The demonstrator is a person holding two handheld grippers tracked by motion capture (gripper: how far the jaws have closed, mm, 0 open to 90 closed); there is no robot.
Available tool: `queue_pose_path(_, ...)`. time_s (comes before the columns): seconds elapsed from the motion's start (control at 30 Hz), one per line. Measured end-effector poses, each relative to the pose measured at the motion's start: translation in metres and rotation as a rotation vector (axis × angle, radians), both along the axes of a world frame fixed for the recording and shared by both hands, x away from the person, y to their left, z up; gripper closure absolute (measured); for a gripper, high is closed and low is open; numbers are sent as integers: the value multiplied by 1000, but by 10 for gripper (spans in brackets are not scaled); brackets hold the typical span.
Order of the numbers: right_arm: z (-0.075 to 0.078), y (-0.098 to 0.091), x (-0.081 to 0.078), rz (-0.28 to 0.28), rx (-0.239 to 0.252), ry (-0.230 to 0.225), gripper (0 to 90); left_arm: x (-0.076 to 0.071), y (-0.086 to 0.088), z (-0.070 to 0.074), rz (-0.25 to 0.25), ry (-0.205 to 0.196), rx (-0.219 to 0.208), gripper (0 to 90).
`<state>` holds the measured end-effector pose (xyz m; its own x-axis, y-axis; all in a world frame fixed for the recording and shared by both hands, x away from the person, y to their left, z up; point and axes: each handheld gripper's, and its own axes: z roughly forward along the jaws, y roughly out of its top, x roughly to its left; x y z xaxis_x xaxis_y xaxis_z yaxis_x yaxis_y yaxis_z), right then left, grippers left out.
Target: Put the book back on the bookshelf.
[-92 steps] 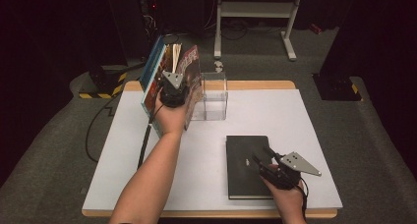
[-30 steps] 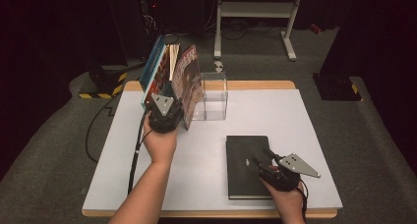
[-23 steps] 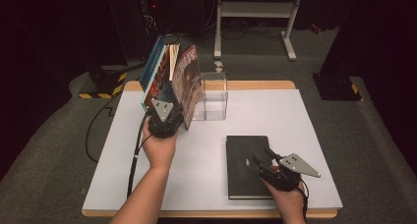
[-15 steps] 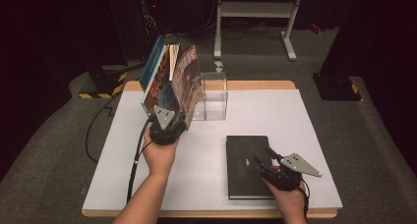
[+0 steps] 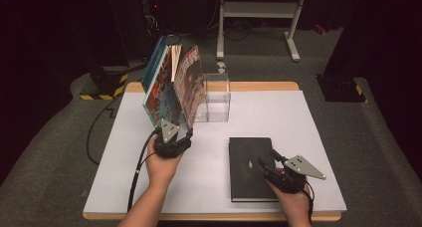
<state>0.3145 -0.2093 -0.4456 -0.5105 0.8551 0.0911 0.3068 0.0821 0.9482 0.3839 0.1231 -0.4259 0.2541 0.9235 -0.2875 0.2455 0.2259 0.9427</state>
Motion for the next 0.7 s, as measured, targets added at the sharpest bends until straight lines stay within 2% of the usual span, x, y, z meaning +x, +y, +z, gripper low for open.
queue_pose_path(0.07, 0, -1, 0, -3, -4, 1, 476, -2, 0, -6, -10, 8, 12, 474)
queue_pose_path(0.13, -1, -2, 0, -4, -5, 4, 475, -3, 2, -10, -33, 21, 7, 462)
queue_pose_path(0.2, -1, -2, 0, -7, -6, 5, 474, -5, 3, -14, -39, 17, -19, 444)
queue_pose_path(0.33, -3, -4, 0, -13, -17, 12, 470, -8, 5, -23, -64, 31, -10, 428)
queue_pose_path(0.43, -5, -7, 0, -23, -23, 20, 469, -11, 8, -29, -67, 51, -21, 433)
queue_pose_path(0.63, -8, -15, 0, -55, -40, 26, 465, -16, 12, -46, -98, 85, 19, 405)
queue_pose_path(0.7, -10, -17, -1, -63, -43, 30, 464, -19, 11, -51, -107, 86, 35, 393)
